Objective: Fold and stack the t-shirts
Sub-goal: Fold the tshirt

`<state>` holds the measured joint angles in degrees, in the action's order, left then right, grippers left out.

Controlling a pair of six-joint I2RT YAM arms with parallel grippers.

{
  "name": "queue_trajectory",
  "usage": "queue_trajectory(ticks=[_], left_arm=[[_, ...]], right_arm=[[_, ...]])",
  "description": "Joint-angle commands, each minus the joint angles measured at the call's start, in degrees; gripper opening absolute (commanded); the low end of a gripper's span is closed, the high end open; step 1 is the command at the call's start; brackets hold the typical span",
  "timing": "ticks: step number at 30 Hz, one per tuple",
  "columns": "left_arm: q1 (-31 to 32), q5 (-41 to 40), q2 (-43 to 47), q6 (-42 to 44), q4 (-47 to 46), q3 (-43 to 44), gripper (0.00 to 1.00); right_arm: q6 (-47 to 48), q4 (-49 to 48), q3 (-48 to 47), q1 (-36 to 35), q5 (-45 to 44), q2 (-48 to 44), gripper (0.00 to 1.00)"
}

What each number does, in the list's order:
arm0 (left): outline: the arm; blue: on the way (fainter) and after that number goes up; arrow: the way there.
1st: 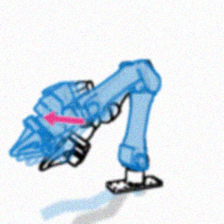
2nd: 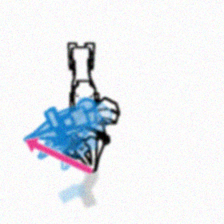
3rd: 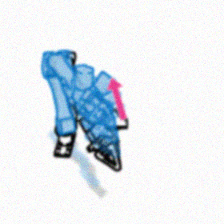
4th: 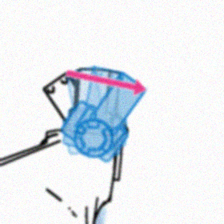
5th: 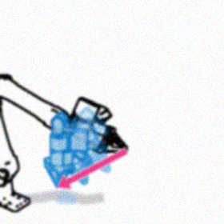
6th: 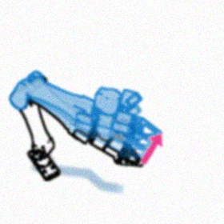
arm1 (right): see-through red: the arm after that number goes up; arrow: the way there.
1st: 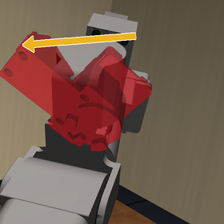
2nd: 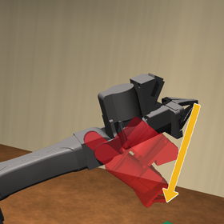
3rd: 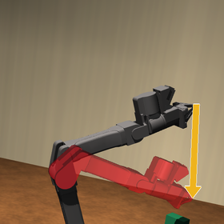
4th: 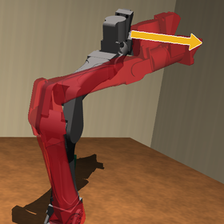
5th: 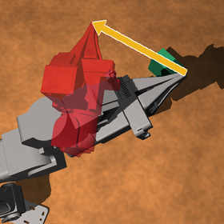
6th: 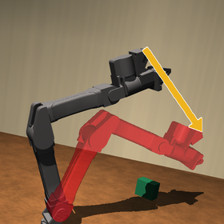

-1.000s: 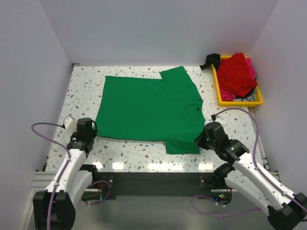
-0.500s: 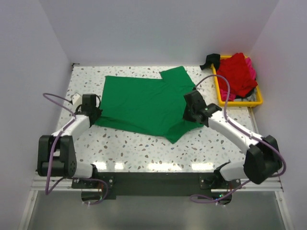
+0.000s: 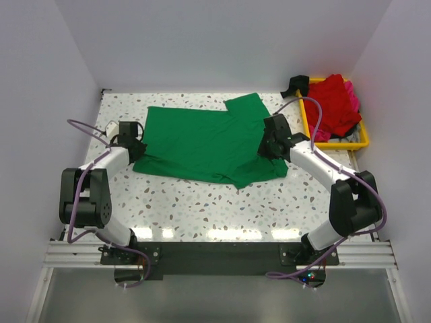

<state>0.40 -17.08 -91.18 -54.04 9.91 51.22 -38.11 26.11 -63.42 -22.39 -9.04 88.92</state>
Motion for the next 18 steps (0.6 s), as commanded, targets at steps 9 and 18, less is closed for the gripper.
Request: queue_trajectory(ticks=[9, 18], left_arm=[[-0.2, -2.5, 5.3, -0.5, -3.1, -5.3, 0.0], [-0.4, -2.4, 6.4, -0.6, -3.2, -4.5, 0.0]], right_arm=[[-0.7, -6.2, 4.8, 3.3, 2.4, -3.3, 0.0], [-0.7, -7.4, 5.8, 7.4, 4.1, -4.0, 0.0]])
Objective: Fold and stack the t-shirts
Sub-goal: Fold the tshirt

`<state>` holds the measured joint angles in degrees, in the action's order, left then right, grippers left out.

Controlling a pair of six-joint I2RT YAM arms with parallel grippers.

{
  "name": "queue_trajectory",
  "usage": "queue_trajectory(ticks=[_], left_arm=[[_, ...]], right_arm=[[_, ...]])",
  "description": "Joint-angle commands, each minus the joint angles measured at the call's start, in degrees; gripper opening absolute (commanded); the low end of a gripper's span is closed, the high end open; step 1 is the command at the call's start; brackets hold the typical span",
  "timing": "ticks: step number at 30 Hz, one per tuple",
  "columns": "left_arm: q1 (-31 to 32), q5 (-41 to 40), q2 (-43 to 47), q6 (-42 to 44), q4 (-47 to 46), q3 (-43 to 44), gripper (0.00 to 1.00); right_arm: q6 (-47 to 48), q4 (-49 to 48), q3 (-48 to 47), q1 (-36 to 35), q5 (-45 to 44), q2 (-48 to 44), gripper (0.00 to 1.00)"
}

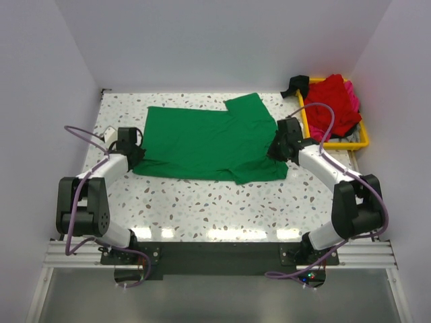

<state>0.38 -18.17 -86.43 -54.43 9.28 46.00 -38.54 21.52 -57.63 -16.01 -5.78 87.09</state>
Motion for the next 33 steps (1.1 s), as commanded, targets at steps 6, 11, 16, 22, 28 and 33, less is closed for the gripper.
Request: queue_trajectory(ticks=[6, 11, 16, 22, 28, 33], left_arm=[[-1.8, -0.2, 0.8, -0.7, -2.5, 1.6, 0.0], [-2.4, -0.2, 2.0, -1.2, -2.3, 2.1, 0.0], [-3.0, 0.7, 2.1, -1.2, -2.3, 3.0, 0.0], [-3.5, 1.5, 0.5, -0.9, -1.9, 5.2, 0.0], [-3.8, 2.3, -2.9, -0.6, -1.8, 7.6, 0.0], [-3.8, 2.9, -5.4, -0.3, -2.2, 8.9, 0.0]], right_arm=[[-0.1, -3.2, -0.2, 2.7, 2.4, -1.0, 0.0], [0.0, -3.1, -0.3, 3.4, 2.7, -1.3, 0.0], [0.0, -2.8, -0.6, 3.9, 2.9, -1.1, 0.0], [-0.2, -3.3, 0.3, 4.8, 3.2, -1.0, 0.0], [-0.2, -3.6, -0.5, 6.2, 4.8, 0.5, 0.0], [-0.3, -4.0, -1.3, 6.3, 5.4, 2.5, 0.0]])
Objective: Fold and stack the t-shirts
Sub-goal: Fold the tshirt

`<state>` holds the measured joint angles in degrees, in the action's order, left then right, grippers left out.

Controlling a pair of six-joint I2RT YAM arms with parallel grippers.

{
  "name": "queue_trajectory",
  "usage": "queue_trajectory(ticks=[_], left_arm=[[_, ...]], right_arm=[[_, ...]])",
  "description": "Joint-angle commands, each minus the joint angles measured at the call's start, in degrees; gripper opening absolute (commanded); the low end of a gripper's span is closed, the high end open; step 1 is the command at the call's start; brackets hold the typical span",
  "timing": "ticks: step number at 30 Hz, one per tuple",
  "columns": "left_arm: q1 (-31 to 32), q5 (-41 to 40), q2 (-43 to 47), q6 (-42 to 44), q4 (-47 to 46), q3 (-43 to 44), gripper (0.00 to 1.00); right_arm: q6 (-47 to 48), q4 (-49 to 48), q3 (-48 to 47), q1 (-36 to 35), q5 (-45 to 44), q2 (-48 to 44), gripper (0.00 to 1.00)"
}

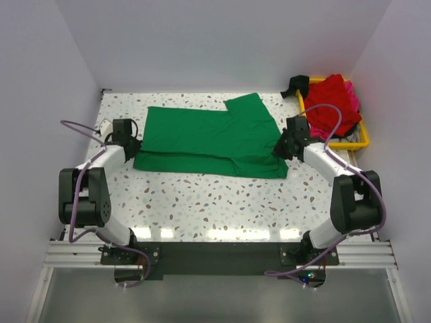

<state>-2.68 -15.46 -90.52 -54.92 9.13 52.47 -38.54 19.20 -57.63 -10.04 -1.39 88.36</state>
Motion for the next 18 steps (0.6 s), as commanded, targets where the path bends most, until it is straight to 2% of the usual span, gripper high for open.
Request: queue_trajectory(ticks=[1, 9, 18], left_arm=[[-0.8, 0.3, -2.1, 0.2, -2.0, 2.6, 0.0], [-0.9, 1.0, -5.2, 1.2, -2.0, 5.2, 0.03], [-1.2, 1.8, -7.6, 2.6, -2.1, 6.6, 0.14]], right_arm=[[-0.4, -1.8, -1.3, 0.3, 1.2, 2.0, 0.0], [-0.7, -2.2, -2.8, 0.6, 1.3, 4.7, 0.0], [-0.5, -3.2, -3.5, 1.9, 1.2, 6.8, 0.0]])
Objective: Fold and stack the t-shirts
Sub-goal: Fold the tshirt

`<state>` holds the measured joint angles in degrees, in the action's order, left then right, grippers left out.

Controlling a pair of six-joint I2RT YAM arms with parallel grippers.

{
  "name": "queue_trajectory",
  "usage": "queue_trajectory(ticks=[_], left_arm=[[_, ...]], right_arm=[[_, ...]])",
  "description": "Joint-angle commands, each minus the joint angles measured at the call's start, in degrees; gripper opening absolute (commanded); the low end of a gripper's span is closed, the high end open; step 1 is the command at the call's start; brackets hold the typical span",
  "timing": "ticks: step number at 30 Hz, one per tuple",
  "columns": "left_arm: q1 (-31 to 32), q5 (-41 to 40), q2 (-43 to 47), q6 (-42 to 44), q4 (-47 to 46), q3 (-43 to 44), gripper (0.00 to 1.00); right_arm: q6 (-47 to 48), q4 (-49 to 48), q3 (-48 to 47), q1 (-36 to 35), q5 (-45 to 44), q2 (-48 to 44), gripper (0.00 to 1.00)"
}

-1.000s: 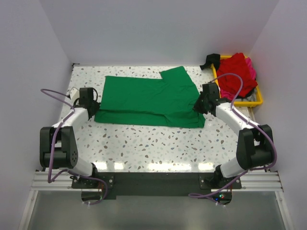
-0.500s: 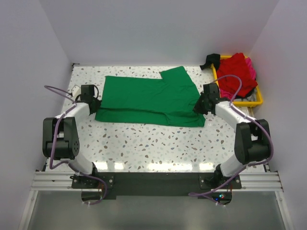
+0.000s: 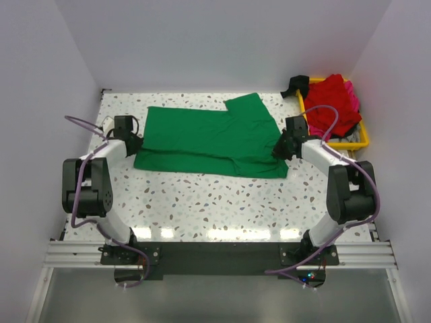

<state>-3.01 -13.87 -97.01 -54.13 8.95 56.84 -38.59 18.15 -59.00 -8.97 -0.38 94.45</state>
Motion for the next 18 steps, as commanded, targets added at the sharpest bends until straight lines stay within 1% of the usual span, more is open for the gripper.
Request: queue_trajectory(ticks=[1, 3, 4, 6, 7, 8, 10, 11, 13, 14, 15, 18], left_arm=[[-0.9, 0.4, -1.0, 2.0, -2.0, 2.3, 0.21], [-1.1, 0.7, -0.4, 2.4, -2.3, 2.2, 0.31], [-1.1, 0.6, 0.1, 2.4, -2.4, 1.8, 0.43], [-1.2, 0.6, 1.6, 2.7, -2.5, 1.3, 0.53], [-1.3, 0.6, 2.3, 2.7, -2.7, 0.6, 0.62], [-1.2, 0.6, 3.0, 2.7, -2.5, 0.3, 0.65], [-1.2, 1.3, 5.2, 2.7, -2.8, -1.2, 0.68], [-1.2, 1.7, 6.9, 2.4, -2.9, -2.0, 0.68], [-1.1, 2.7, 8.8, 1.7, -3.4, -4.9, 0.68], [-1.0, 3.6, 10.5, 1.0, -3.8, -5.9, 0.68], [-0.7, 3.8, 11.3, 1.0, -3.9, -8.0, 0.68], [1.2, 4.2, 13.9, 0.2, -4.8, -10.8, 0.67]], right_arm=[[-0.4, -2.2, -2.1, 0.9, 0.3, 1.0, 0.0], [-0.3, -2.5, -2.1, 1.1, 1.6, 1.3, 0.0], [-0.1, -2.7, -2.1, 1.2, 1.7, 1.3, 0.02], [0.3, -2.7, -2.5, 1.2, 1.9, 1.2, 0.08], [0.7, -2.4, -2.8, 1.3, 1.9, 1.3, 0.16], [1.0, -2.1, -3.7, 1.4, 2.1, 1.3, 0.19], [1.5, -1.3, -4.5, 1.3, 2.2, 1.4, 0.25], [2.2, -0.8, -5.2, 1.4, 2.1, 1.4, 0.32], [2.9, 0.1, -5.9, 1.4, 1.4, 1.3, 0.38], [3.0, 0.6, -5.7, 1.2, 1.1, 0.9, 0.43], [3.1, 0.6, -5.4, 1.3, 1.0, 0.6, 0.45], [3.1, 0.6, -3.8, 1.0, 1.2, -0.9, 0.46]])
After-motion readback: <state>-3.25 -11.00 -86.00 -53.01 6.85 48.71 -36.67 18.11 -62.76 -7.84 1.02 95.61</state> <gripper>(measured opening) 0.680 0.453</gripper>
